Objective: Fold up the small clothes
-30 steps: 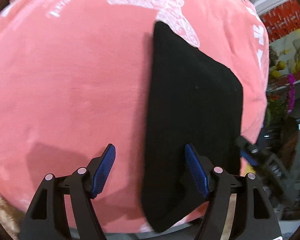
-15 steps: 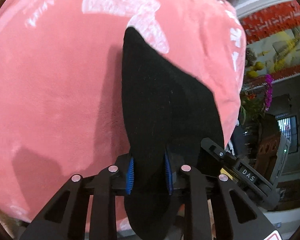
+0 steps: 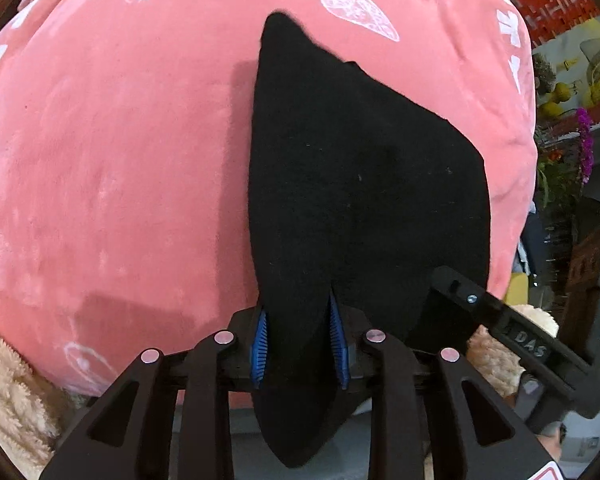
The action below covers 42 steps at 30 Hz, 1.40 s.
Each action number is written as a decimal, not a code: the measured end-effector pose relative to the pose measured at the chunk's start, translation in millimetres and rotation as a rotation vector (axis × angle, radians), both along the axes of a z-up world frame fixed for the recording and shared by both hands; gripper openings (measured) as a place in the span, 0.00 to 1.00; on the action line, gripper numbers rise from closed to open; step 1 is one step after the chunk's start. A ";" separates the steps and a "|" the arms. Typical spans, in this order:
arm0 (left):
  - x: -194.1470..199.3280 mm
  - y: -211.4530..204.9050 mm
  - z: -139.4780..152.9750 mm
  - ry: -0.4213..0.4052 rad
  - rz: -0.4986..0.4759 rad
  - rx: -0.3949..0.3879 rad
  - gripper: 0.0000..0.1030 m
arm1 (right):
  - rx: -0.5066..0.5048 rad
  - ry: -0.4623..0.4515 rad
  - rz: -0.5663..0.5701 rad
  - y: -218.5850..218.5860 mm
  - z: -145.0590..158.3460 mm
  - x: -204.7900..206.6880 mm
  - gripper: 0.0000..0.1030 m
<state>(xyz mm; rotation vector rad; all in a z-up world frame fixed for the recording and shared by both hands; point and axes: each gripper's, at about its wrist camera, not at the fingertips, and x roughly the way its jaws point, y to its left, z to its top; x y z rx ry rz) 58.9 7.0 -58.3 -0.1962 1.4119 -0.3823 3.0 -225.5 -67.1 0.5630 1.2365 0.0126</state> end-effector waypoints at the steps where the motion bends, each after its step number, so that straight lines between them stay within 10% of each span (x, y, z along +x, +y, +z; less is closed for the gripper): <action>1: 1.4 -1.0 0.0 0.003 0.000 0.008 0.27 | -0.014 0.004 -0.004 0.4 -0.8 1.1 0.50; 12: 10.7 -5.1 -9.7 0.027 0.009 0.076 0.56 | 0.027 0.014 -0.044 -2.7 -21.7 11.8 0.74; 19: 10.2 -1.7 -1.1 0.045 -0.017 -0.016 0.23 | -0.019 -0.054 0.017 12.6 4.0 9.2 0.26; 38: -4.9 104.3 178.9 -0.361 -0.014 -0.068 0.21 | -0.030 -0.419 0.165 111.3 170.6 21.2 0.26; 41: 8.7 124.4 177.5 -0.444 0.036 0.043 0.37 | -0.067 -0.425 0.210 135.5 150.7 54.6 0.48; 42: 15.4 132.3 164.6 -0.463 0.076 0.089 0.58 | -0.127 -0.419 0.211 141.3 139.1 62.5 0.57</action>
